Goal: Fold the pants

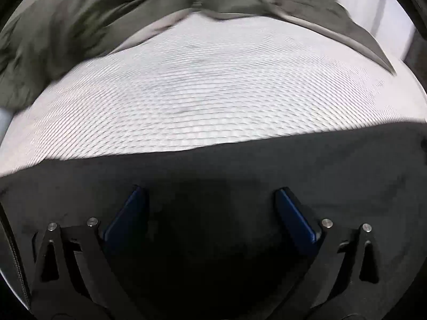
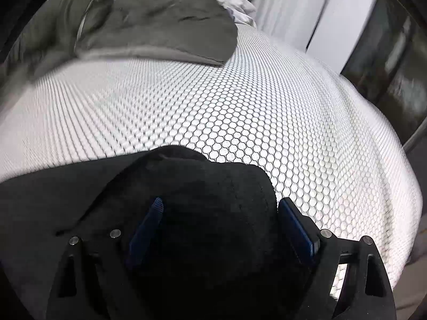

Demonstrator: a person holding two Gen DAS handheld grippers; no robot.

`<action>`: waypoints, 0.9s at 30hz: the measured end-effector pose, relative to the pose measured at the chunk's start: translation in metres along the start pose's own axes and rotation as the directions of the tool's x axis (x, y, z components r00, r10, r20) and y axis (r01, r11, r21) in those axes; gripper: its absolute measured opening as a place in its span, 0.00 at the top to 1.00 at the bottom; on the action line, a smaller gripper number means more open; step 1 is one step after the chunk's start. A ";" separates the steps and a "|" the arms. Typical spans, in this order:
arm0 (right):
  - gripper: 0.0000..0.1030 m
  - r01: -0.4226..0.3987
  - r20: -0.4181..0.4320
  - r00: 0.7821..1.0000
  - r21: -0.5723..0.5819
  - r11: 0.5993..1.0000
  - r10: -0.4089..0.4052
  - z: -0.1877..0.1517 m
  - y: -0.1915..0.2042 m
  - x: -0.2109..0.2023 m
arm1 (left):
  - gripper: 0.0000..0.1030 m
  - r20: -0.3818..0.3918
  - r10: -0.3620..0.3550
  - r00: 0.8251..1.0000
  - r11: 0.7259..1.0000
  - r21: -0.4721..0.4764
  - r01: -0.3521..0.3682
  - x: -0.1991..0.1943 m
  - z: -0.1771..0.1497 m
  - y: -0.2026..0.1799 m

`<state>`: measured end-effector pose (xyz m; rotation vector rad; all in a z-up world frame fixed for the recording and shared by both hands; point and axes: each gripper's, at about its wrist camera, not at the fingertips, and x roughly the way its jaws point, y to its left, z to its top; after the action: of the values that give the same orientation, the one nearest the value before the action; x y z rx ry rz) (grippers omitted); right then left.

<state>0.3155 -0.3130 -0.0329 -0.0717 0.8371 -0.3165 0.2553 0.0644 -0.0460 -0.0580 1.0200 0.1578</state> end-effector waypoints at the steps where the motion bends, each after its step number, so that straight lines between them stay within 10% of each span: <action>1: 0.14 0.016 0.020 1.000 -0.020 1.000 -0.016 0.001 0.003 -0.007 | 0.07 0.007 0.007 1.000 1.000 -0.017 -0.007 -0.005 -0.001 0.002; 5: 0.14 0.034 0.127 0.992 -0.113 0.993 -0.020 0.007 0.042 -0.058 | 0.10 0.051 -0.081 0.995 0.996 0.043 0.079 -0.027 0.002 -0.012; 9: 0.14 -0.296 0.053 0.947 -0.233 0.926 0.316 -0.015 0.121 -0.096 | 0.09 0.042 -0.197 0.979 0.956 0.231 0.183 -0.038 -0.007 -0.082; 12: 0.14 -0.413 -0.052 0.905 -0.352 0.840 0.422 -0.036 0.177 -0.097 | 0.08 -0.008 -0.185 0.983 0.905 0.388 0.173 -0.030 -0.026 -0.127; 15: 0.14 -0.253 -0.054 0.963 -0.523 0.814 0.265 -0.065 0.203 -0.083 | 0.00 -0.011 -0.148 0.989 0.920 0.365 0.142 -0.020 -0.032 -0.119; 18: 0.13 -0.234 -0.054 0.972 -0.375 0.897 0.230 -0.052 0.153 -0.076 | 0.00 -0.007 -0.117 0.993 0.968 0.224 0.115 -0.015 -0.024 -0.072; 21: 0.11 0.047 0.014 0.999 -0.292 0.955 -0.045 -0.043 0.102 -0.054 | 0.00 0.008 -0.035 0.999 0.994 0.105 0.034 -0.012 -0.022 -0.019; 25: 0.11 0.039 0.032 0.999 -0.198 0.979 -0.033 -0.045 0.068 -0.060 | 0.07 0.086 0.141 0.986 0.989 0.031 -0.144 -0.026 -0.020 0.013; 27: 0.11 0.009 0.062 0.998 -0.240 0.971 0.006 -0.046 0.081 -0.077 | 0.13 0.089 0.084 0.992 0.996 -0.002 -0.084 -0.032 -0.015 0.014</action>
<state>0.2538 -0.2102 -0.0235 -0.3069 0.8102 -0.2124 0.2242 0.0735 -0.0262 -0.0065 0.9335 0.2342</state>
